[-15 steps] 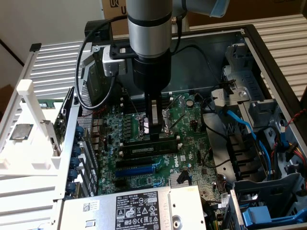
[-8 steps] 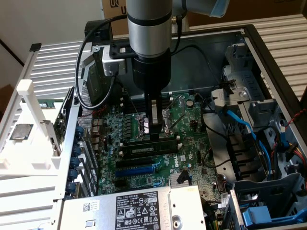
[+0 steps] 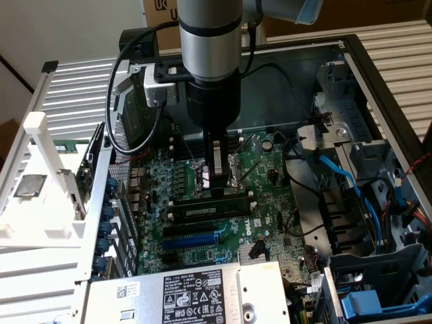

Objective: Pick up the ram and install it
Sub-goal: 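Press down the ram until it locks into place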

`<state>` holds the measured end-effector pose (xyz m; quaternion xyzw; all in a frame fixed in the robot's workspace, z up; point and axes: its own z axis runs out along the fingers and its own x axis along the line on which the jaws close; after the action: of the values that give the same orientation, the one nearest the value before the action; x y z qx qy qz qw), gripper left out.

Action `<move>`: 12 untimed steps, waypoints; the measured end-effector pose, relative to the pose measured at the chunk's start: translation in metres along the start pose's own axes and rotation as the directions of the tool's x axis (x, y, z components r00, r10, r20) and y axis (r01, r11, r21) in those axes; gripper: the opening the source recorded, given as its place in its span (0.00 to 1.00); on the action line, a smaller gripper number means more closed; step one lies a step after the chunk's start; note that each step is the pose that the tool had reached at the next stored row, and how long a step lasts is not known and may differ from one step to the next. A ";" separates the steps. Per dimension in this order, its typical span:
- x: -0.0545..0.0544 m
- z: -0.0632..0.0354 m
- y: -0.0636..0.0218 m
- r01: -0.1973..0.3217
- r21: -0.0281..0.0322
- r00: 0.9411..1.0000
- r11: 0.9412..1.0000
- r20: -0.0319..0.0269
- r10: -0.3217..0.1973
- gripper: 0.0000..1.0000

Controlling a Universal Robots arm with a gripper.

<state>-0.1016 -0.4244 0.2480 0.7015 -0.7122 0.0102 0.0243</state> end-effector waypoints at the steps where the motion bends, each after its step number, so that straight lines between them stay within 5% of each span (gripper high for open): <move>1: 0.000 0.0000 0.0000 0.000 0.000 1.000 1.000 0.001 0.000 0.20; 2: 0.000 -0.0001 0.0000 0.000 0.000 1.000 1.000 0.002 0.000 0.20; 3: 0.000 0.0000 0.0000 0.000 0.000 1.000 1.000 0.002 0.000 0.10; 12: 0.000 0.0011 0.0067 0.000 0.000 1.000 1.000 0.001 0.000 0.10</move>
<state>-0.1084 -0.4248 0.2471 0.7015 -0.7122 0.0100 0.0241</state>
